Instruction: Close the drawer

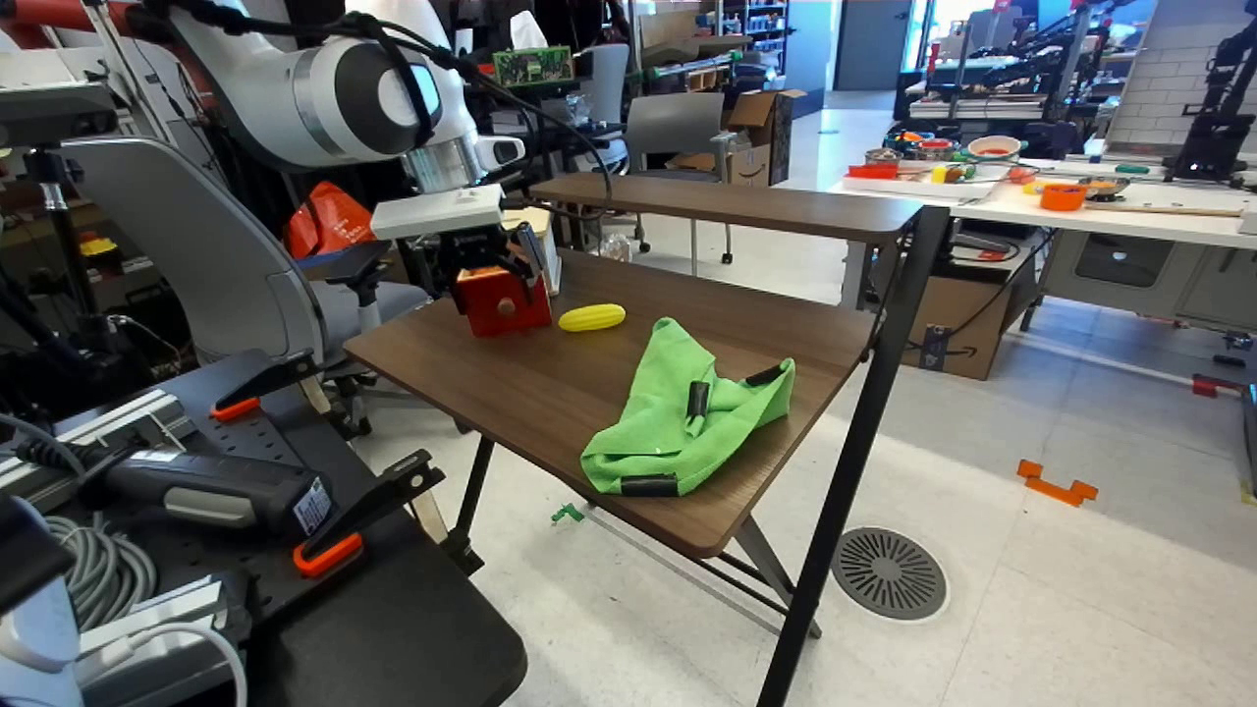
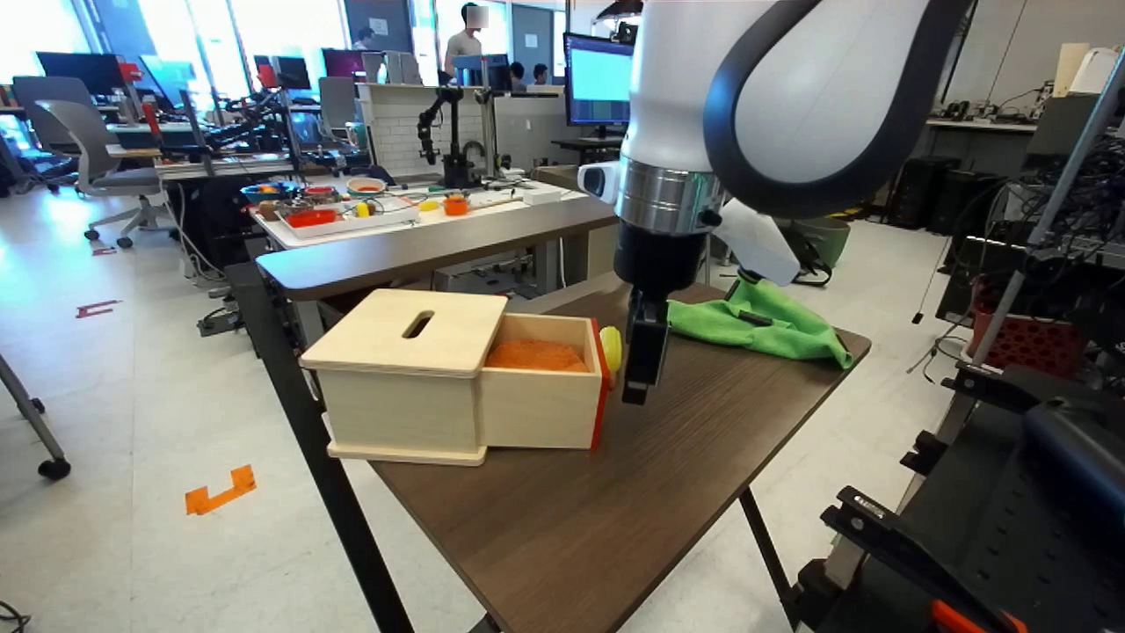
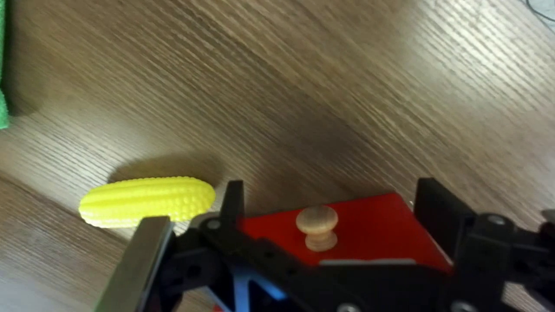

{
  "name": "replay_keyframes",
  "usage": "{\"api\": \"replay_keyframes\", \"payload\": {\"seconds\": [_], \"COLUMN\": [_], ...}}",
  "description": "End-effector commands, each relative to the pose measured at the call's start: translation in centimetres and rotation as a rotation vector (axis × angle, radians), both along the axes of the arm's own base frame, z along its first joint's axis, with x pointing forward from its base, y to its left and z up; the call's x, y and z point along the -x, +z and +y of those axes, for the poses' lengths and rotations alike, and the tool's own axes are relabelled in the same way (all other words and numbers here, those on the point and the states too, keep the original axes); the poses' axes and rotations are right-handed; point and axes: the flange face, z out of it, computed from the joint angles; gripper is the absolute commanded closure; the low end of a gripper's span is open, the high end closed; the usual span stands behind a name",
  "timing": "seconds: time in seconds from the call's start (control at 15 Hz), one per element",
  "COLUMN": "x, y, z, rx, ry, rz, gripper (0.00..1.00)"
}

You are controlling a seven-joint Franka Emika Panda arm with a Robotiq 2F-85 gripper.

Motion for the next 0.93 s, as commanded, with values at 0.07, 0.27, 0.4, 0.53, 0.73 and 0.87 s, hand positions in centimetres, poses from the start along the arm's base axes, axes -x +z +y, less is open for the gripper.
{"api": "replay_keyframes", "payload": {"seconds": [0.07, 0.27, 0.4, 0.53, 0.73, 0.87], "x": [0.0, -0.5, -0.7, -0.9, -0.9, -0.8], "y": [0.2, 0.4, 0.5, 0.3, -0.1, -0.4], "z": [2.2, 2.7, 2.6, 2.6, 2.9, 3.6], "rx": [-0.074, -0.090, -0.095, -0.097, -0.105, -0.113], "ry": [-0.029, -0.053, -0.061, -0.061, -0.049, -0.029], "rz": [-0.006, -0.001, -0.006, -0.003, 0.004, 0.008], "gripper": [0.00, 0.00, 0.00, 0.00, 0.00, 0.00]}}
